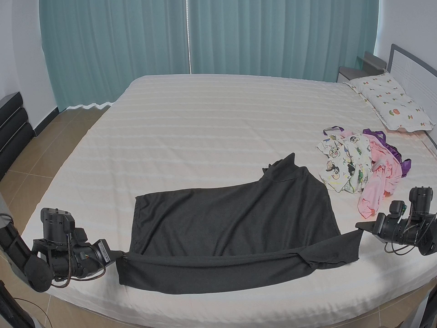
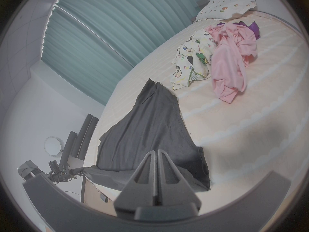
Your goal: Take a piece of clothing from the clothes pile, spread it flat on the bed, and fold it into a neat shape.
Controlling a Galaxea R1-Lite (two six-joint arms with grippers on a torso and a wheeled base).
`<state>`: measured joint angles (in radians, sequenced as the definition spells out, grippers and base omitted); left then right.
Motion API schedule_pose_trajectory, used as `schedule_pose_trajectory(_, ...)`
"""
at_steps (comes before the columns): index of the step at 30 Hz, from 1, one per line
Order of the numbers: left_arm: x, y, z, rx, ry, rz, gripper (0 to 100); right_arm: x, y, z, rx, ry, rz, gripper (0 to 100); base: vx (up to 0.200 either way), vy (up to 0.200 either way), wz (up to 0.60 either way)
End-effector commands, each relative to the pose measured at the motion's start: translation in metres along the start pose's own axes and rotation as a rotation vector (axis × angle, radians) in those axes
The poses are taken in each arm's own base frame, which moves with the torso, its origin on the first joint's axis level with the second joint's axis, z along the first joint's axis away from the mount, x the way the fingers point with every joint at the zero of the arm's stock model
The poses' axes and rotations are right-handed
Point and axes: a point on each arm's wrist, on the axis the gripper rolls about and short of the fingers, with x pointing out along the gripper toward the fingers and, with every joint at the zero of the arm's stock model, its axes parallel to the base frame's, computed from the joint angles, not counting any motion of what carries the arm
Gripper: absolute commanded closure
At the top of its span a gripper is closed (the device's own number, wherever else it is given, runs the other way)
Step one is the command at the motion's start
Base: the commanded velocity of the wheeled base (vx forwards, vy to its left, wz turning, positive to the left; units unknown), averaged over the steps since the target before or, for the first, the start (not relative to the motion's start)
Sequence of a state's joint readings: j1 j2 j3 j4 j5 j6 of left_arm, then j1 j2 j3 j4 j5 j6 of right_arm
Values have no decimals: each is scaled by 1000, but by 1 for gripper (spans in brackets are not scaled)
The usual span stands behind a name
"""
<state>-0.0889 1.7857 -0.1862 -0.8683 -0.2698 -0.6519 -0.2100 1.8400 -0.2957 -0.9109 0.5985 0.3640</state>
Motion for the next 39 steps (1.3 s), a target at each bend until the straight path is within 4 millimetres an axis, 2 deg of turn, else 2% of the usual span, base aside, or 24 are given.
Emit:
schedule_pose_trajectory(1,28,6,7,-17,36,35,100,33,-10,0,9,56,-24,100,0,0,0)
schedule_pose_trajectory(10,54,10,15,-26,46,63,100,60,-20,4,11,71,-50,100,0,0,0)
schedule_pose_trajectory(17,77,19,15,-48,58,111,100,71,-23,1,16,95,-44,100,0,0,0)
schedule_pose_trajectory(22,84,18,20,-102,24,88,100,78,-23,3,16,94,-38,100,0,0,0)
schedule_pose_trajectory(33,92,25,17,-109,25,94,100,101,-25,4,66,111,-25,100,0,0,0)
schedule_pose_trajectory(34,92,25,17,-110,25,94,100,101,-26,4,69,113,-25,0,0,0,0)
schedule_pose_trajectory(35,92,25,17,-110,25,94,100,101,-26,4,69,113,-25,0,0,0,0)
schedule_pose_trajectory(36,92,25,17,-110,25,94,0,103,-27,2,83,119,-28,0,0,0,0)
schedule_pose_trajectory(39,92,25,17,-118,24,94,0,101,-26,3,93,109,-25,0,0,0,0)
